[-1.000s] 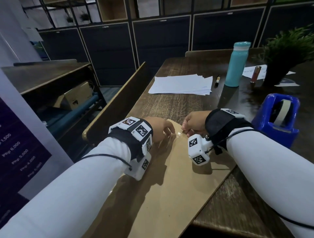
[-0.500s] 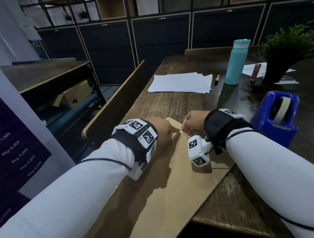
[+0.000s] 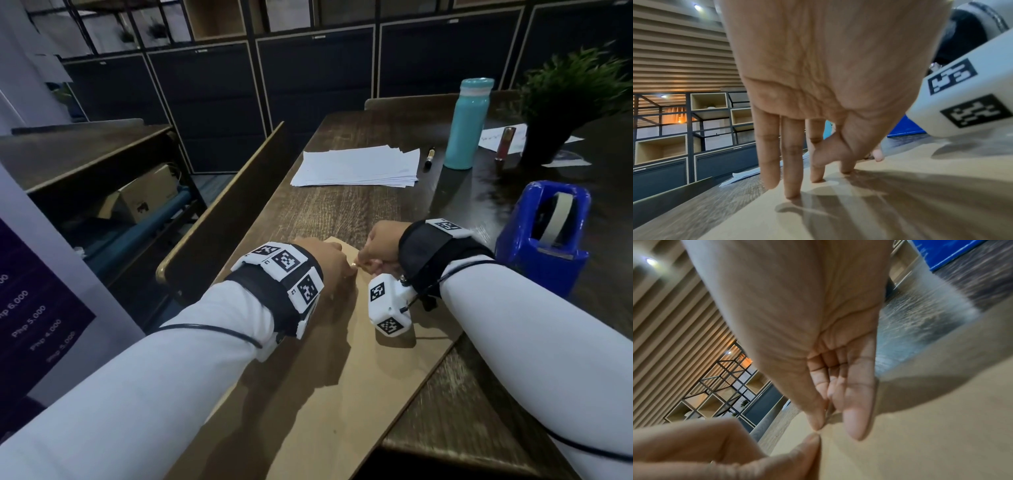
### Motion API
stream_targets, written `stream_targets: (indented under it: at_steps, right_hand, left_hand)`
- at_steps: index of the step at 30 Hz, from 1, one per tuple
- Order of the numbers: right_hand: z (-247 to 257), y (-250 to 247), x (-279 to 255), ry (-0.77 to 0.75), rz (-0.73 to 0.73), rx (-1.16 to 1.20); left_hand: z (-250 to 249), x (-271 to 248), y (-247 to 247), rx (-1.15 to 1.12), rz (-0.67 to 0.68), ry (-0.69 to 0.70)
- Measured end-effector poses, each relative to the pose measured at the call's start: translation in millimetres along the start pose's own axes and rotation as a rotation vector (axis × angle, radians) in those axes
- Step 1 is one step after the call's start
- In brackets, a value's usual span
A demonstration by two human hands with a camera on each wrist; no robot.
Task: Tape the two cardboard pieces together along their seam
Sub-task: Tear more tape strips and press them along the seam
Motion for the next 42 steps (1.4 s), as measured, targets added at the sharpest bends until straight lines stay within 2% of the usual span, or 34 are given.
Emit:
stream_targets:
  at_steps: [5,10,12,16,22,28,37,40,42]
  right_hand:
    - [-3.0,1.4,4.7,0.015,-0.005,-0.038]
    - [-3.2,-9.4,8.8,0.046,-0.069,-0.103]
    - [-6.0,-16.2,11.7,0.062,-0.095,-0.113]
    - [-10.4,-19.3,13.3,0.075,-0.053,-0.145]
    - [-9.5,-18.8,1.4,0.102,-0.053,-0.118]
    - [-14.2,-19.3,44.4,0.137,-0.057,-0.371]
    - [-5.2,-20.8,12.3,0.046,0.040,-0.295]
    - [-8.9,-21.8,18.2,0.001,0.020,-0.253]
    - [-12.3,-20.3,18.2,0.026,0.024,-0.191]
  left_hand:
    - [-0.4,2.0,0.6,0.035,-0.003,0.015]
    - [-2.5,0.7,2.7,0.026,-0.060,0.061]
    - [-2.0,-0.2,5.3,0.047,-0.034,0.054]
    - [-7.1,-1.0,7.4,0.124,-0.021,0.074]
    - [-8.1,-4.3,8.1,0.077,-0.057,0.080]
    - [-10.9,-6.7,6.4,0.077,-0.082,0.078]
    - [-6.8,0.6,8.1,0.055,-0.077,0.083]
    - [-5.5,1.5,9.6,0.047,-0.061,0.077]
    - [-6.4,1.4,9.7,0.046,-0.051,0.075]
Point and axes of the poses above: each hand's wrist, its own x-axis towards the middle knuckle, its own y-axis out of the palm, z = x × y, the point moved 10 cm from there along x, towards the middle knuckle, and after that the axes turned 14 degrees about x, right-handed, at the moved point
